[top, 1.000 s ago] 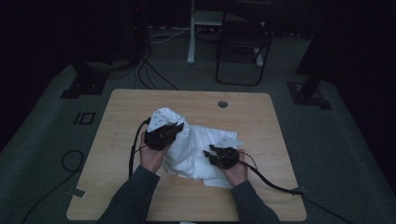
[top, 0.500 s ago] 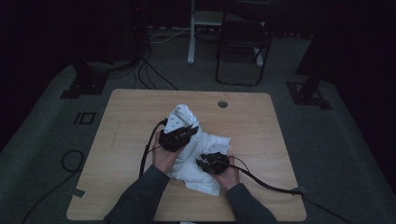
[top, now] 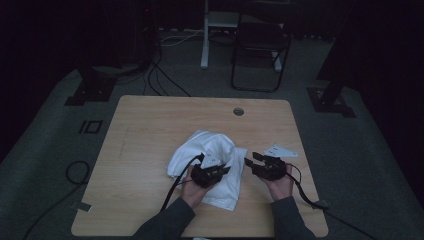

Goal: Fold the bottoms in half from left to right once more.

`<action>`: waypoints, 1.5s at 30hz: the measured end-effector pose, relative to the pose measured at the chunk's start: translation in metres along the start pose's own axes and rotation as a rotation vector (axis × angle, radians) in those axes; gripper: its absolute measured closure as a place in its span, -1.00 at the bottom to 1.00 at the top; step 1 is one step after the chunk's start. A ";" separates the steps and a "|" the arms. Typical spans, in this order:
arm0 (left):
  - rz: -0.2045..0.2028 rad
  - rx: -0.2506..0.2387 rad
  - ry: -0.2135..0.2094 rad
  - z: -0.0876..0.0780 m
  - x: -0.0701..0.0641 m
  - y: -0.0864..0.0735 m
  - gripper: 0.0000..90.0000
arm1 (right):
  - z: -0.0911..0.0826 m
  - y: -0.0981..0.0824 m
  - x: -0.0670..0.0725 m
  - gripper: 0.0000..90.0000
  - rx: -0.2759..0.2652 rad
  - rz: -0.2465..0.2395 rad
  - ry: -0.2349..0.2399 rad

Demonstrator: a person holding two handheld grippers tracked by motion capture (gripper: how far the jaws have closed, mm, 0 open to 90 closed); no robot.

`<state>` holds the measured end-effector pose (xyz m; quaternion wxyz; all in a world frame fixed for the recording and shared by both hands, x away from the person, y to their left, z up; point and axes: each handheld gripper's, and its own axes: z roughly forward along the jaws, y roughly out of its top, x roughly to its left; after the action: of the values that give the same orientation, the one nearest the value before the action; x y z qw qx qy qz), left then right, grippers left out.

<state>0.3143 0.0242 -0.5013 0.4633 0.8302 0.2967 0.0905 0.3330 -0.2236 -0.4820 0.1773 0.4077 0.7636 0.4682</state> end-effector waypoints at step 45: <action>-0.064 0.070 0.199 -0.037 0.029 -0.034 0.45 | 0.069 0.002 -0.008 0.67 0.171 -0.026 0.003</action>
<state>0.3080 0.0806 -0.5124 0.4050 0.8228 0.3705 0.1471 0.3831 -0.1900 -0.5154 0.1467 0.4105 0.8063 0.3999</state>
